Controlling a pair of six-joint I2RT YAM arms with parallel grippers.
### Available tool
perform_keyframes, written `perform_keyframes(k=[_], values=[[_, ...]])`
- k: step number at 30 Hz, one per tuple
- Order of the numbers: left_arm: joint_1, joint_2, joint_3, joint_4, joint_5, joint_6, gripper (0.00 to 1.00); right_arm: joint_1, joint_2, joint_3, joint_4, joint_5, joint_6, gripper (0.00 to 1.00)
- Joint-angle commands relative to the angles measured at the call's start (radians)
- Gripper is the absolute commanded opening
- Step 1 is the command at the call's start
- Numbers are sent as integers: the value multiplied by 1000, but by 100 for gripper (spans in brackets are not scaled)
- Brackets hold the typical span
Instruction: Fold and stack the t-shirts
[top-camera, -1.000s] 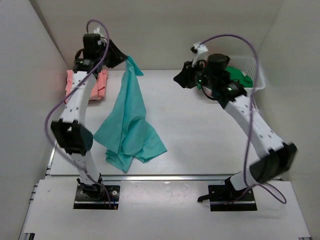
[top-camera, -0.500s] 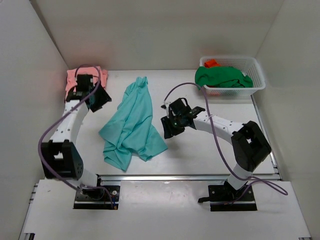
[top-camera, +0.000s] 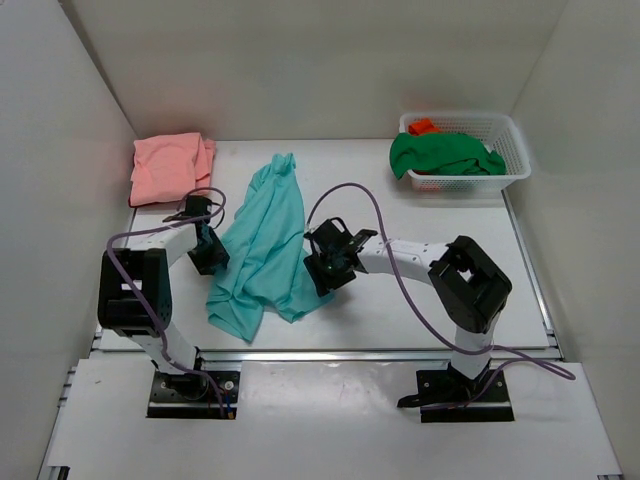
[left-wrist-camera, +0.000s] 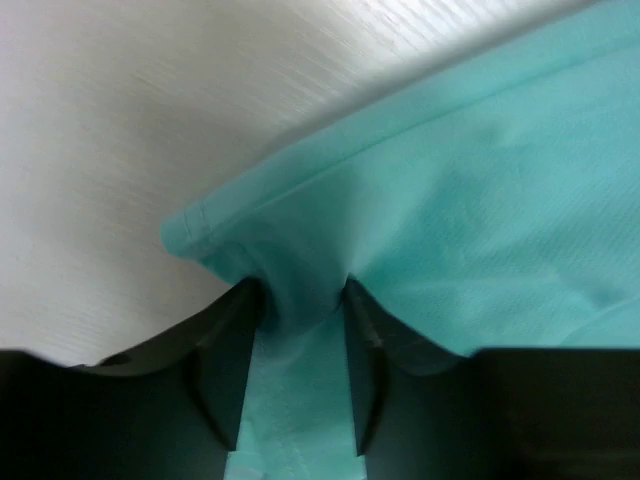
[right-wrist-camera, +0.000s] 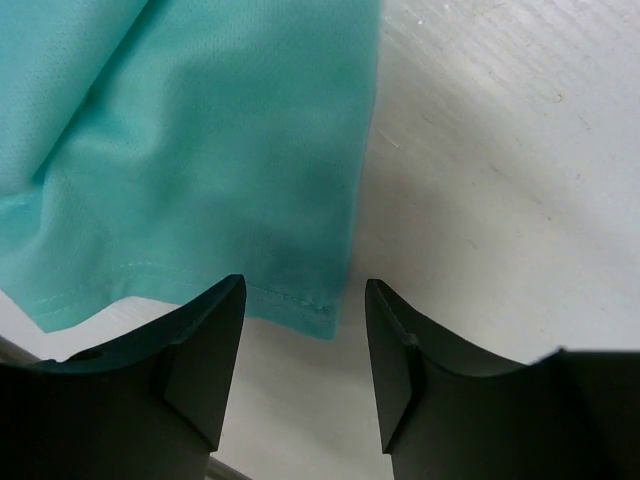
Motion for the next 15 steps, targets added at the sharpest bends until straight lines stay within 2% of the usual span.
perform_keyframes(k=[1, 3, 4, 5, 6, 7, 10, 12, 15], values=[[-34, 18, 11, 7, -39, 16, 45, 38, 60, 4, -47, 64, 8, 49], [-43, 24, -3, 12, -38, 19, 20, 37, 88, 4, -67, 50, 9, 48], [-37, 11, -15, 20, -27, 27, 15, 34, 104, 4, -73, 28, -4, 46], [-41, 9, -22, 26, -23, 30, 0, 29, 121, 11, -81, 17, -15, 21], [-38, -5, -23, 20, -24, 33, 0, 28, 129, 11, -87, 4, -21, 6], [-34, -16, -26, 14, -29, 27, 0, 12, 134, 1, -83, 6, -30, 0], [-21, -51, 43, -29, -50, 7, 0, -58, 62, -28, -116, 64, -31, 0], [-32, -48, 144, -72, -104, 5, 0, -129, -50, -73, -136, 122, -6, 0], [-37, 10, 411, -127, -153, 19, 0, -290, -295, -143, -167, 167, 20, 0]])
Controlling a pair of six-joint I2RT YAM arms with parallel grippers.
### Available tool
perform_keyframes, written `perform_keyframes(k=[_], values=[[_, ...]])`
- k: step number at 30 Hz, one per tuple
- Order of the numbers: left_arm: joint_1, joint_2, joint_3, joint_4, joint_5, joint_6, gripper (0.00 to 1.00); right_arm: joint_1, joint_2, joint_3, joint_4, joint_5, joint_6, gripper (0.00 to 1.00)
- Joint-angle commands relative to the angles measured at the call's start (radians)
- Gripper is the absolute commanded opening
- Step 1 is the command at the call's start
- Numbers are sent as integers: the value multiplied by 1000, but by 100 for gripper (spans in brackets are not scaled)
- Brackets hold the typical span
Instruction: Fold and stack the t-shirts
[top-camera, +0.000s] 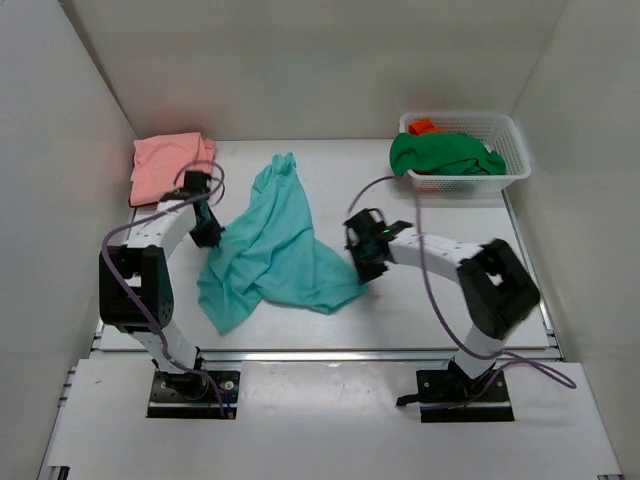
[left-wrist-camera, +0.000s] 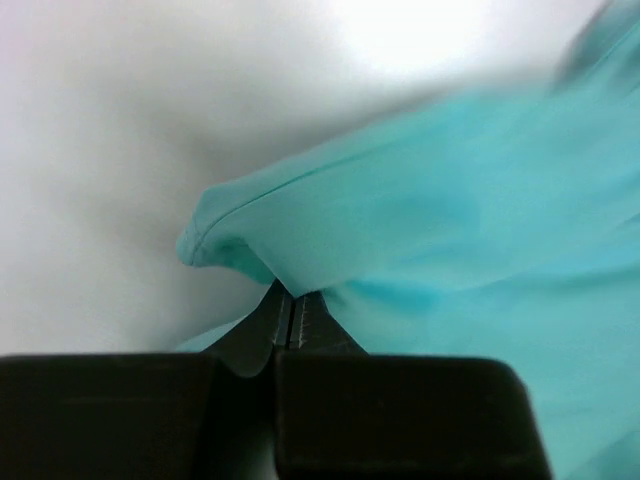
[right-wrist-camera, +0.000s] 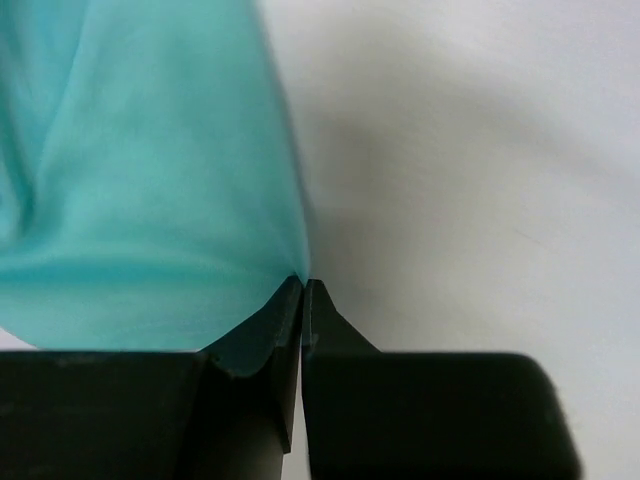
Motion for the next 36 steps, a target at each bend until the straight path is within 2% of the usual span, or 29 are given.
perform_keyframes(k=[1, 3, 4, 5, 6, 7, 8, 9, 12, 13, 16, 18, 19, 21, 24, 27, 29, 33, 36], values=[[-6, 38, 291, -17, -82, 22, 0, -195, -235, -70, -145, 141, 35, 0], [-8, 138, 508, -58, -83, 53, 0, -270, -343, -115, -170, 172, 19, 0], [-12, 219, 572, -72, -88, 85, 0, -316, -374, -130, -187, 176, 19, 0], [-29, 311, 708, -116, -90, 123, 0, -342, -417, -158, -208, 179, 12, 0], [-34, 362, 780, -158, -87, 137, 0, -346, -430, -179, -216, 182, 9, 0], [-55, 463, 919, -204, -83, 169, 4, -344, -449, -201, -245, 186, 16, 0], [-67, 514, 1048, -227, -79, 186, 13, -338, -469, -205, -265, 189, 22, 0], [-69, 607, 1171, -276, -53, 195, 37, -326, -482, -221, -274, 189, 42, 0], [-52, 754, 1309, -377, 14, 172, 53, -269, -486, -244, -290, 175, 102, 0], [-42, 767, 1301, -387, 33, 163, 57, -267, -497, -245, -288, 160, 114, 0], [-61, 676, 1113, -323, 32, 191, 60, -254, -491, -245, -273, 147, 134, 0], [-77, 543, 835, -222, 12, 206, 62, -264, -480, -239, -259, 138, 128, 0], [-75, 437, 762, -141, 19, 197, 62, -264, -485, -236, -262, 138, 130, 0], [-83, 289, 465, -13, 91, 166, 62, -276, -483, -221, -245, 123, 110, 0], [-97, 119, 222, 172, 145, 82, 62, -277, -462, -199, -235, 121, 101, 0], [-120, 134, 142, 314, 202, 15, 61, -278, -454, -189, -241, 132, 102, 0], [-133, 169, 134, 371, 234, -24, 55, -272, -454, -182, -245, 127, 117, 0], [-175, 272, 206, 406, 222, -88, 53, -267, -460, -182, -262, 138, 147, 0], [-196, 327, 279, 402, 187, -95, 58, -273, -457, -185, -264, 127, 159, 0]])
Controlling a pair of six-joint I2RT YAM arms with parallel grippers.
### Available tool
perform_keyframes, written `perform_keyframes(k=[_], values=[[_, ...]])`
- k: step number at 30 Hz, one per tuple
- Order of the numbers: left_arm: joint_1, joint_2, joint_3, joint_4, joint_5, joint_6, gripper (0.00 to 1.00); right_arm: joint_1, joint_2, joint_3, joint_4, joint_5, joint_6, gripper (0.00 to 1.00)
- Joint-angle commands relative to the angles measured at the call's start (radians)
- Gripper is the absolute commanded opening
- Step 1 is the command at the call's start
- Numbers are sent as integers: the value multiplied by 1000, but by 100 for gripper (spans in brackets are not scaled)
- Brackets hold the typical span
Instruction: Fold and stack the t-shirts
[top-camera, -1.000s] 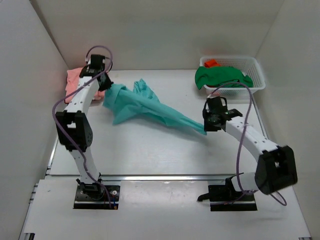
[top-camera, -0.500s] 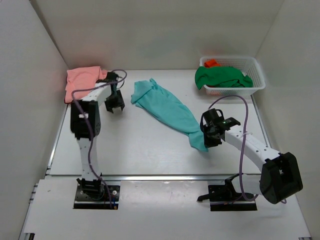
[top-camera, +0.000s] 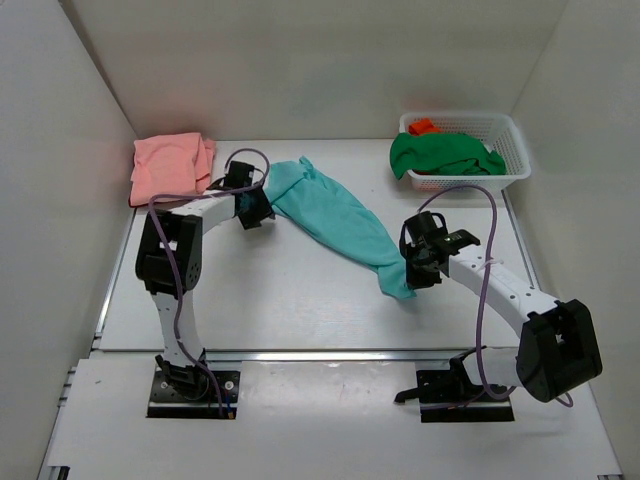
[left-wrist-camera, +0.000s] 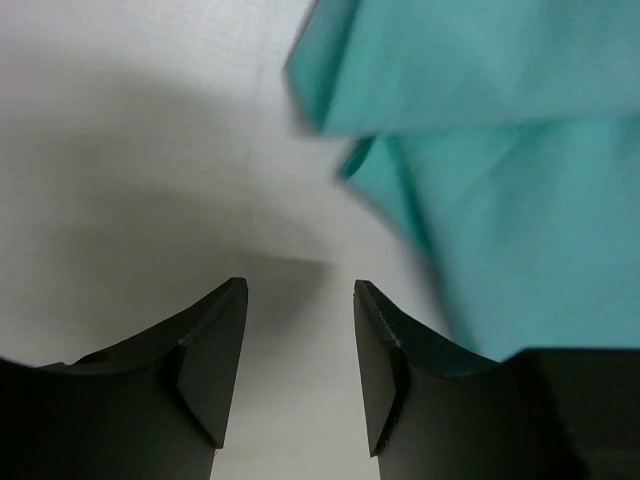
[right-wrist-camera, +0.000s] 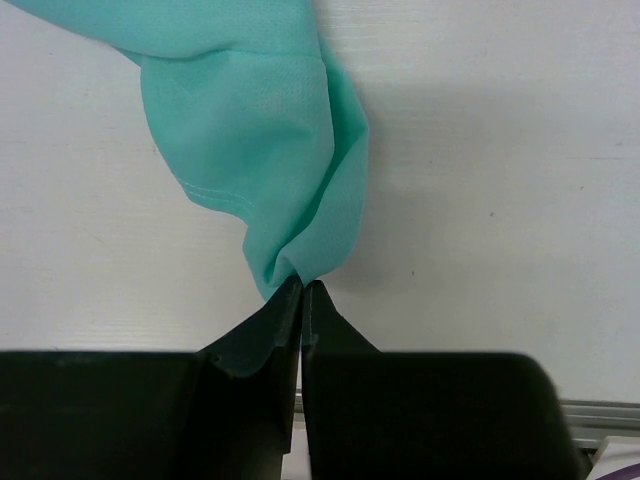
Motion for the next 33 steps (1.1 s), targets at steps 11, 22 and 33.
perform_keyframes(k=[11, 22, 33], values=[[-17, 121, 244, -43, -36, -27, 51, -34, 9, 48, 1, 3, 12, 0], [-28, 117, 220, -72, -123, -13, 49, -59, 19, 50, 19, -14, -1, 0], [-39, 151, 240, -45, -114, -50, 47, -96, 19, 34, 26, -27, -29, 0]])
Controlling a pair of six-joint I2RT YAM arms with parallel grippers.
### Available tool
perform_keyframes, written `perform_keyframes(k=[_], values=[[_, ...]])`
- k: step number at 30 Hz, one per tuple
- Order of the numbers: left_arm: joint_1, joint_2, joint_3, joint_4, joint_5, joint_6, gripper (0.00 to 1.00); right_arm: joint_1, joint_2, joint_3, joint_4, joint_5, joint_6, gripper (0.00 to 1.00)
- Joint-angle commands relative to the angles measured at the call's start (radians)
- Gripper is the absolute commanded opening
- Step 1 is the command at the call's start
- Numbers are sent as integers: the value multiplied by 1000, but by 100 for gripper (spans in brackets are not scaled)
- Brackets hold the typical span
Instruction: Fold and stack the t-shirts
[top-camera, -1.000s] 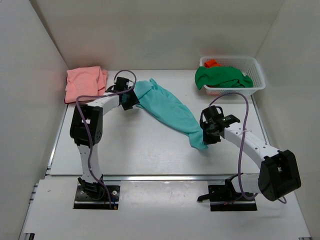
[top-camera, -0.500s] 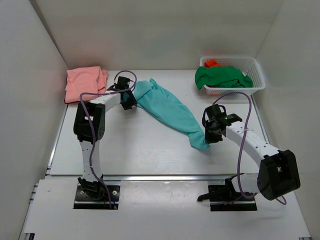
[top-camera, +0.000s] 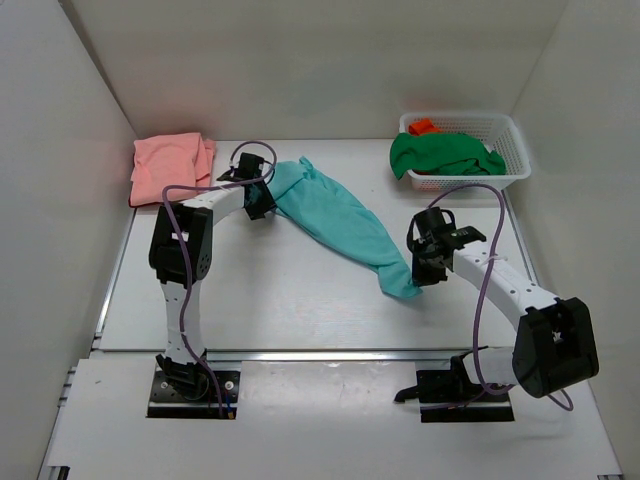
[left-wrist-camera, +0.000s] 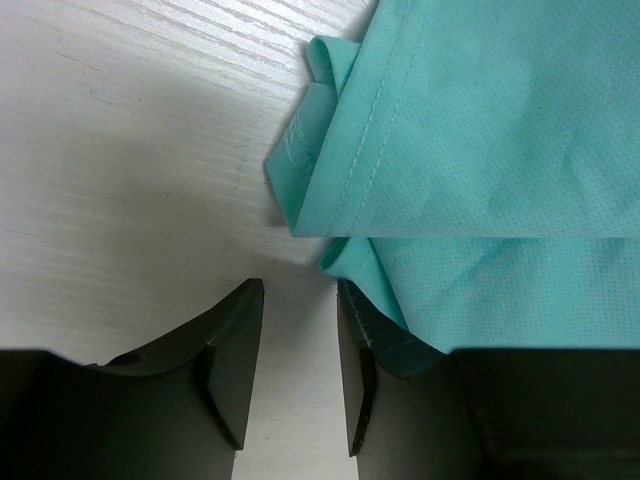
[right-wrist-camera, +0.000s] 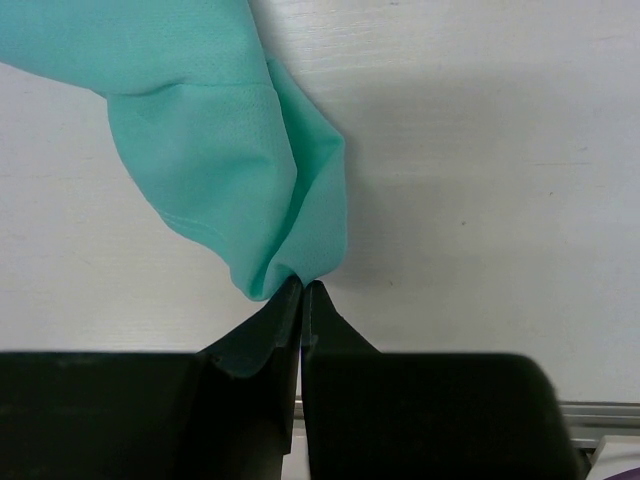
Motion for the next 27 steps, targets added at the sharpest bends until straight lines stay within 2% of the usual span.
perform_keyframes(k=[1, 17, 18, 21, 22, 23, 27], values=[[-7, 10, 25, 10, -6, -28, 46, -17, 4, 28, 22, -9, -17, 0], [-31, 81, 112, -30, -20, -54, 44, -48, 34, 53, 24, -24, -53, 0], [-30, 84, 112, -32, -31, -48, 42, -48, 36, 53, 31, -26, -58, 0], [-25, 67, 80, 2, -17, -54, 22, -49, 42, 60, 28, -31, -63, 0], [-20, 62, 62, 29, 0, -51, 7, -49, 44, 73, 27, -21, -69, 0], [-14, 50, 51, 53, 17, -63, 0, -49, 42, 76, 21, -37, -64, 0], [7, -11, 64, 33, 61, -91, 0, -63, 31, 143, 44, -93, -107, 0]])
